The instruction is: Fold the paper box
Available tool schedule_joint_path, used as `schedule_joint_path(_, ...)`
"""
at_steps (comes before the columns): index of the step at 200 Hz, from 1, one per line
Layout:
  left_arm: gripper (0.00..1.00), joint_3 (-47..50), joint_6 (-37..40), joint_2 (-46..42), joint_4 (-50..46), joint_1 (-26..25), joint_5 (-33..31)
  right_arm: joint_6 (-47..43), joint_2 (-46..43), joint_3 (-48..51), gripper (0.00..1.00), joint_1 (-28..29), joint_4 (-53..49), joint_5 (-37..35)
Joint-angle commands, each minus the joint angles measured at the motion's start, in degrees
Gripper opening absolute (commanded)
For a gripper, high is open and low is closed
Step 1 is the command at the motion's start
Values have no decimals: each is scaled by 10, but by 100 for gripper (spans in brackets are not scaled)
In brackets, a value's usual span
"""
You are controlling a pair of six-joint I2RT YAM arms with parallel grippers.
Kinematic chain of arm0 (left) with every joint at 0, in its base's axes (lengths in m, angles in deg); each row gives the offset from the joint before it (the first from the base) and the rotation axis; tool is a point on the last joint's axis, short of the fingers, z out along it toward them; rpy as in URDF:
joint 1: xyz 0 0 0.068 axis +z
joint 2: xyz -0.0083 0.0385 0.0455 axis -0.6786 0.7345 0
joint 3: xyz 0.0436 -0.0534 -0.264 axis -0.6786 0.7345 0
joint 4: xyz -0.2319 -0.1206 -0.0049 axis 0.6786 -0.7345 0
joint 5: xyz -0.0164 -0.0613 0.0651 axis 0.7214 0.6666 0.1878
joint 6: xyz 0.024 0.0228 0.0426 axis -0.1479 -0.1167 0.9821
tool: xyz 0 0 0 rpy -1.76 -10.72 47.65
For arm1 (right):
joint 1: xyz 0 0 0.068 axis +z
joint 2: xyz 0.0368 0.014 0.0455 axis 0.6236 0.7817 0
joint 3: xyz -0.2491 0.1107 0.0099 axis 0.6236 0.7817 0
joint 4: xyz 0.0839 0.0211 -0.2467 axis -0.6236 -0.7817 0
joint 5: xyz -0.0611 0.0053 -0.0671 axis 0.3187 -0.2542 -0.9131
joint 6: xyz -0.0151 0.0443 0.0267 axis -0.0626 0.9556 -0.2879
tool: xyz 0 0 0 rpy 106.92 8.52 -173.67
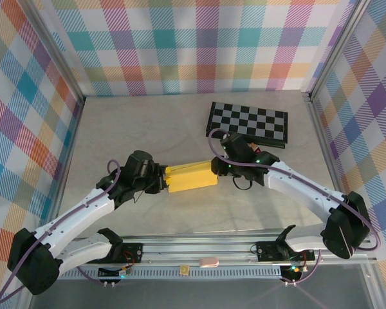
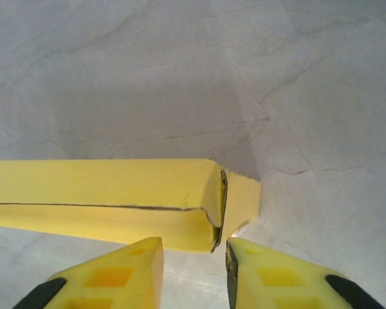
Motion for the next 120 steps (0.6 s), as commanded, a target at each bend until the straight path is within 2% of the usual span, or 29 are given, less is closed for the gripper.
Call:
schedule_joint_path(1,27,19,-57,22,-122,-3,-14,74,-35,-25,40,-8,-17,16)
schedule_joint_path(31,27,20,-56,23,-123,-4,-15,163,-56,-25,52,-41,-23,26)
schedule_joint_path(66,27,18,-56,22,-123,-4,-18,313,-59,14,61,-83,39,101)
schedule_joint_path(120,27,16,-53,23,-121,-4,-19,445,-33,46,63,-112,108,177)
